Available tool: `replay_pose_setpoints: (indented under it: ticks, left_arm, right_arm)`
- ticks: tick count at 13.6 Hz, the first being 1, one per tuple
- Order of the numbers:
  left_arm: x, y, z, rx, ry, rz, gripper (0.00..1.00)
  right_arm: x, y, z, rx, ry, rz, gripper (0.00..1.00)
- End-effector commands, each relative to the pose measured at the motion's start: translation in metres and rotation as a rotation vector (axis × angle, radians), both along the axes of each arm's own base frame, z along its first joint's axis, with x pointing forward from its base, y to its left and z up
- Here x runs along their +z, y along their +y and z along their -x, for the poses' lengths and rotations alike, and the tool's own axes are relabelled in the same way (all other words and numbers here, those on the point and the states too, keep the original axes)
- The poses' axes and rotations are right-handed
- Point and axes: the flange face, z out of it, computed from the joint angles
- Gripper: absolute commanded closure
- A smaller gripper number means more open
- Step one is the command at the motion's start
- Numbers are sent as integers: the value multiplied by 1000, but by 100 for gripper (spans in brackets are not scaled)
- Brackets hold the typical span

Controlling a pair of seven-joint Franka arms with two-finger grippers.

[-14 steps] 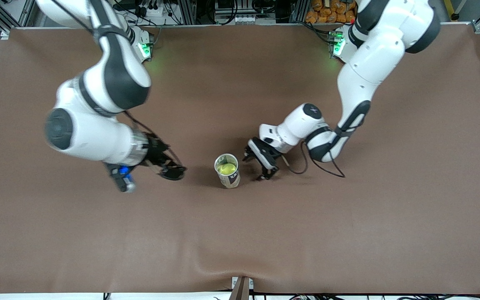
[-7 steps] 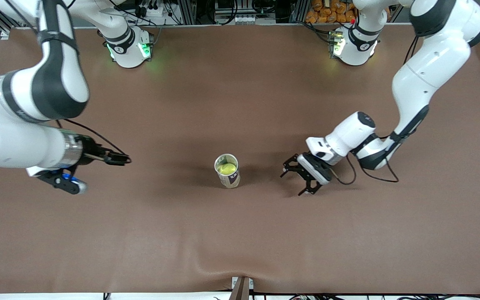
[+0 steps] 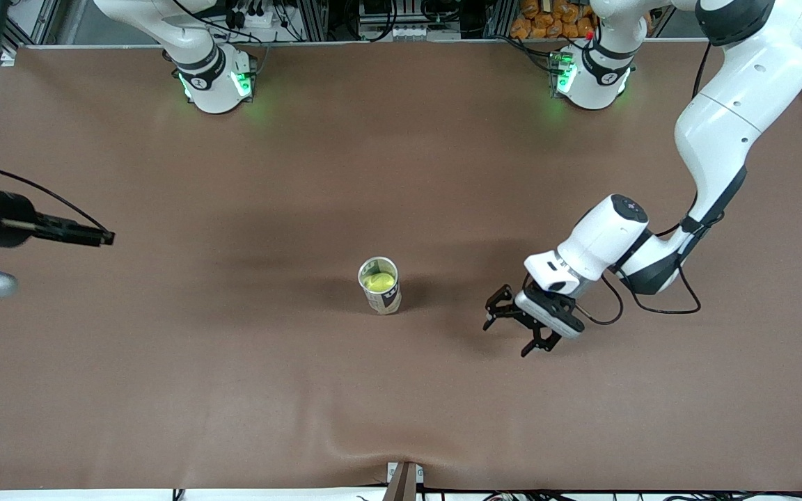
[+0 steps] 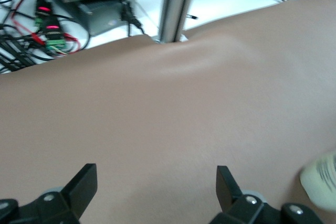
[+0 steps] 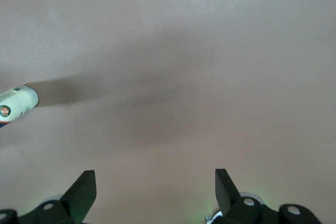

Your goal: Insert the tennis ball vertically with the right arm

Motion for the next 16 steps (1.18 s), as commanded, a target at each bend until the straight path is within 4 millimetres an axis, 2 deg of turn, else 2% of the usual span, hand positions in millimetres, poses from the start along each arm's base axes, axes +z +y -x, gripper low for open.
replay_pose_setpoints:
  ticks: [1, 3, 4, 7, 8, 9, 10, 12, 13, 16]
  left_arm:
    - [28, 0, -22, 106, 98, -4, 0]
    - [57, 5, -44, 169, 203, -60, 0]
    - [70, 11, -53, 198, 266, -75, 0]
    - [93, 63, -69, 209, 423, -13, 0]
    - [98, 73, -69, 197, 468, -25, 0]
    - [106, 81, -70, 195, 514, -54, 0]
    - [110, 88, -68, 193, 563, -93, 0]
    - [130, 108, -65, 210, 624, -150, 0]
    - [153, 117, -58, 238, 644, -165, 0]
    - [214, 131, -27, 332, 720, -238, 0]
  right_arm:
    - [21, 12, 38, 55, -17, 27, 0]
    - [27, 26, 61, 85, -67, 45, 0]
    - [27, 24, 71, 83, -79, 49, 0]
    - [46, 19, 88, 87, -89, 77, 0]
    - [61, 17, 89, 94, -105, 100, 0]
    - [90, 15, 86, 103, -152, 107, 0]
    - [104, 14, 83, 107, -153, 111, 0]
    - [119, 11, 81, 101, -157, 113, 0]
    - [121, 5, 82, 90, -160, 110, 0]
    - [122, 10, 82, 214, -188, 121, 0]
